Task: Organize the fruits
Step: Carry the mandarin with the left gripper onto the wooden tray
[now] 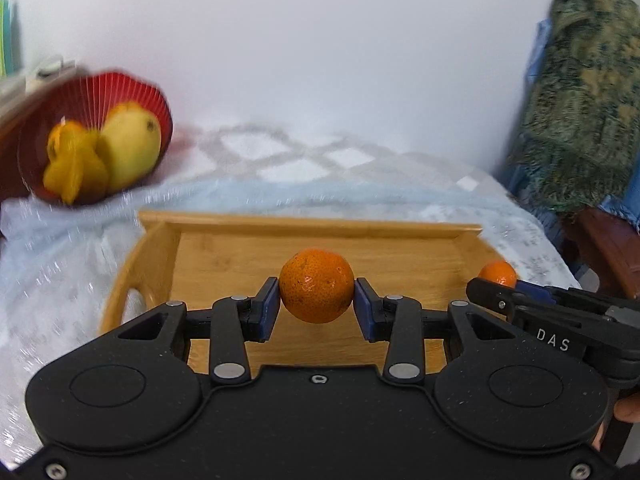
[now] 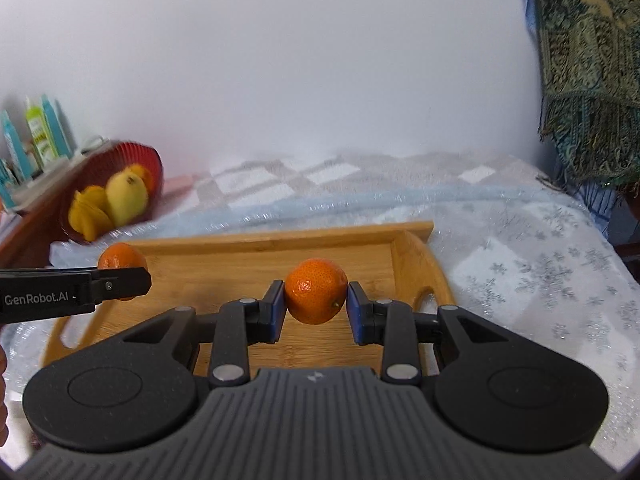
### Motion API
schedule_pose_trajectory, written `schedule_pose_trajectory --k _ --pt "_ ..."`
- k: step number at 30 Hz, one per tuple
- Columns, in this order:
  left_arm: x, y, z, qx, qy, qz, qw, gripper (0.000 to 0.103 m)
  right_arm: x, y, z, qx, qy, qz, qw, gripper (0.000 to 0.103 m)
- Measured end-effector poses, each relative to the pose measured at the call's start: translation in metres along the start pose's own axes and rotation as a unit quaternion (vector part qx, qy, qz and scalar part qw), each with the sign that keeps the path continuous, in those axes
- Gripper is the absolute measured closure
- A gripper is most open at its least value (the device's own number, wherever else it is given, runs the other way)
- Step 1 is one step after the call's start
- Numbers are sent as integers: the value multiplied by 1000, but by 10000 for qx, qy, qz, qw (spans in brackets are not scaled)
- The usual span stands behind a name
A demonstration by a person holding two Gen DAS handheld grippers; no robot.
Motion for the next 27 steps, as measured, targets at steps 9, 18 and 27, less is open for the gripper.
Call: schedule_pose_trajectory --k 9,18,27 --pt "-22 13 -5 -127 -256 -93 9995 65 -19 9 -2 -18 26 -139 9999 66" --pt "-28 18 -2 -157 -293 -172 9993 65 -23 12 3 -70 100 -191 9997 66" --pt "-35 26 -9 -89 -360 -283 9989 65 -30 16 3 -54 191 -262 9995 66"
Point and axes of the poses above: each gripper's, at about its wrist camera, not at the fingertips, and x roughly against the way its jaws point, z to its right, y to its underside, the point moved 3 cm from there along -x, roughly the way its jaws point, and after that the axes turned 10 degrees about z, right-handed, at the moved point
